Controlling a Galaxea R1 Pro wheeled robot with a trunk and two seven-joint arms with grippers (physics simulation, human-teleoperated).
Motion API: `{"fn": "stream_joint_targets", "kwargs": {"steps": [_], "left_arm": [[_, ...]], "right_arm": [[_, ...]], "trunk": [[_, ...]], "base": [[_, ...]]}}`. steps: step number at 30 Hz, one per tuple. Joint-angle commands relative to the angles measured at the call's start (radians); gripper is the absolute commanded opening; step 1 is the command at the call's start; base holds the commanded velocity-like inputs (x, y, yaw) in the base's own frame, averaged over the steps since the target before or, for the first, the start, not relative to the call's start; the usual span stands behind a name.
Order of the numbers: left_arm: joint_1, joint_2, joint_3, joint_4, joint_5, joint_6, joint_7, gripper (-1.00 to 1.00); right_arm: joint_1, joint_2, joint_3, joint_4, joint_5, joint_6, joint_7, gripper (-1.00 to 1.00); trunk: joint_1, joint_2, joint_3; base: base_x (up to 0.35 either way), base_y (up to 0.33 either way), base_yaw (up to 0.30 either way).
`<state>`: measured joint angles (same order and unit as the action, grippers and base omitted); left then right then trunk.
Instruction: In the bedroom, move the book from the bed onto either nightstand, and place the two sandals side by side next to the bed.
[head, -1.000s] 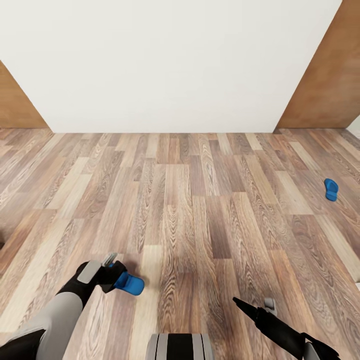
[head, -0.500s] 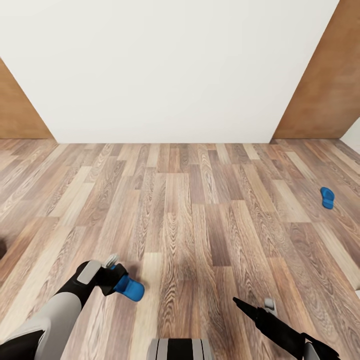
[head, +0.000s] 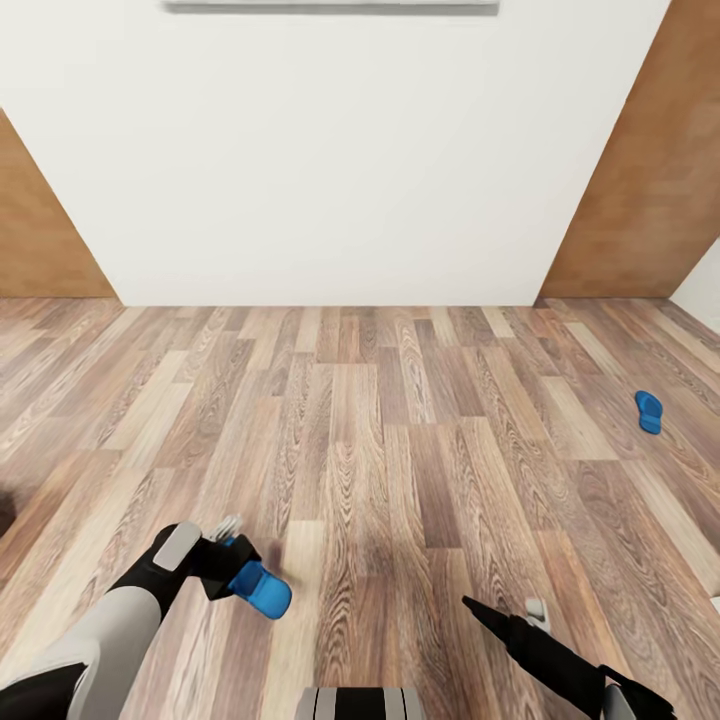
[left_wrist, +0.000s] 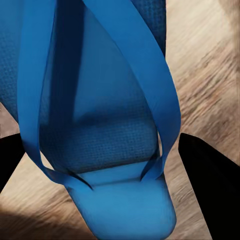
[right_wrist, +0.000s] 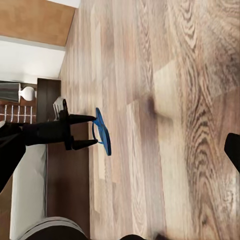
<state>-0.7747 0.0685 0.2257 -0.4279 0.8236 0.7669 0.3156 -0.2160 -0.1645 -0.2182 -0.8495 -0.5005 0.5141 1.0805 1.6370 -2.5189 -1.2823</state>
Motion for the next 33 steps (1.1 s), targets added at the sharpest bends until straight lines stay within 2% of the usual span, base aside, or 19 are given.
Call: {"fn": "stream_joint_targets", "kwargs": {"steps": [1, 4, 5, 10, 18, 23, 33], "left_arm": [[0.0, 0.0, -0.015, -0.001, 0.009, 0.007, 0.01, -1.0], [0.0, 0.001, -0.052, -0.002, 0.009, 0.009, 0.01, -1.0], [0.0, 0.001, -0.075, -0.002, 0.009, 0.009, 0.01, -1.0], [0.0, 0.003, -0.116, -0.002, 0.009, 0.009, 0.01, -1.0], [0.0, 0.0, -0.129, 0.001, 0.012, 0.015, 0.008, -1.0], [0.0, -0.001, -0.13, 0.0, 0.012, 0.024, 0.009, -1.0], [0.0, 0.005, -0.131, 0.001, 0.011, 0.03, 0.01, -1.0]], "right_arm": [[0.0, 0.0, 0.003, 0.0, -0.005, 0.008, -0.002, 1.0], [0.0, 0.0, 0.005, -0.001, -0.004, 0.009, -0.005, 1.0], [0.0, -0.001, 0.006, -0.001, -0.004, 0.009, -0.006, 1.0], [0.0, -0.003, 0.0, -0.001, -0.004, 0.009, -0.005, 1.0], [0.0, -0.004, -0.014, 0.0, -0.009, 0.004, -0.007, 1.0], [0.0, -0.004, -0.008, 0.001, -0.002, 0.007, -0.02, 1.0], [0.0, -0.004, -0.003, 0.001, 0.002, 0.01, -0.121, 1.0]], "trunk": [[-0.001, 0.0, 0.003], [-0.002, 0.001, 0.015], [-0.002, 0.001, 0.019], [-0.005, 0.002, 0.038], [-0.008, 0.004, 0.069], [-0.01, 0.005, 0.088], [-0.015, 0.007, 0.127]], "base": [[0.0, 0.0, 0.0], [0.0, 0.0, 0.0], [0.0, 0.0, 0.0], [0.0, 0.0, 0.0], [0.0, 0.0, 0.0], [0.0, 0.0, 0.0], [0.0, 0.0, 0.0]]}}
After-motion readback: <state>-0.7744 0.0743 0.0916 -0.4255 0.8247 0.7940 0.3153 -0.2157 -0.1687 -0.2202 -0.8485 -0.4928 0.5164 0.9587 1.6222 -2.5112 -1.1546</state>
